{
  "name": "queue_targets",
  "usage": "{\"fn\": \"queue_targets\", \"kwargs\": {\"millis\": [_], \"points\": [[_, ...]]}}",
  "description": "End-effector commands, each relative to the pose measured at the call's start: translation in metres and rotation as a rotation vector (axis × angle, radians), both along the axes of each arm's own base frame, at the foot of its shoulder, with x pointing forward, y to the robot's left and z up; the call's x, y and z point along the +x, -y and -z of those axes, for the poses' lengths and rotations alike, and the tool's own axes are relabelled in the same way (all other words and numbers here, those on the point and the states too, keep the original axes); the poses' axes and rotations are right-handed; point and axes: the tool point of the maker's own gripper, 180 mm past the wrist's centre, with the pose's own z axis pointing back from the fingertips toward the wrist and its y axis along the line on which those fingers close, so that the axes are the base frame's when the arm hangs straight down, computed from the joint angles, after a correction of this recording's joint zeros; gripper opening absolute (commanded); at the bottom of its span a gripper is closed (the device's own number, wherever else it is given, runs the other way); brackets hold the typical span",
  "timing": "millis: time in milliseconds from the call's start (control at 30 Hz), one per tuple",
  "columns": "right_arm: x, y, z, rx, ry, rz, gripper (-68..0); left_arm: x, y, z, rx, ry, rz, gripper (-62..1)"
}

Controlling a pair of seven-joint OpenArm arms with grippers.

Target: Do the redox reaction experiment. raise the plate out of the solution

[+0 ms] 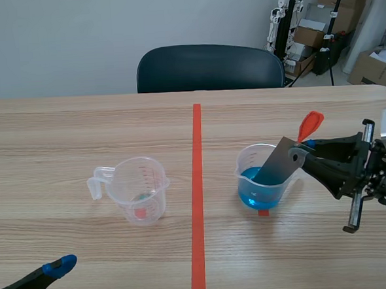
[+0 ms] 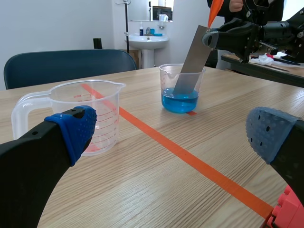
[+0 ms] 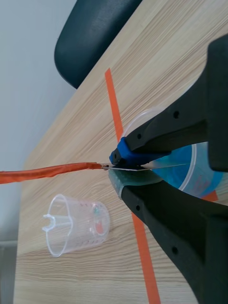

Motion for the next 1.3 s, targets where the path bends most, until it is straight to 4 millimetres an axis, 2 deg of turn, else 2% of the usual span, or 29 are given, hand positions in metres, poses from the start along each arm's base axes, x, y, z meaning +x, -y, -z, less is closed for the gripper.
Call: {"fn": "queue_targets", "kwargs": {"millis": [0,233,633,1267], "points": [[0.006,0.003,-0.007,0.016,0.015,0.013,-66.9,0.002,-0.003,-0.006,-0.012,0.023,-0.003,1.4],[0.009,0.004,-0.003,-0.004,-0.004,0.031,-66.9,0.002,-0.003,-0.006,-0.012,0.023,-0.003,1.4],[0.040,0.006,-0.001,-0.048,-0.126,0.084,-66.9,0.002,-0.003,-0.006,-0.012,0.023,-0.003,1.4],[0.042,-0.010,-0.002,-0.100,-0.150,0.057,-66.9,0.002,-0.003,-0.006,-0.012,0.023,-0.003,1.4]]}}
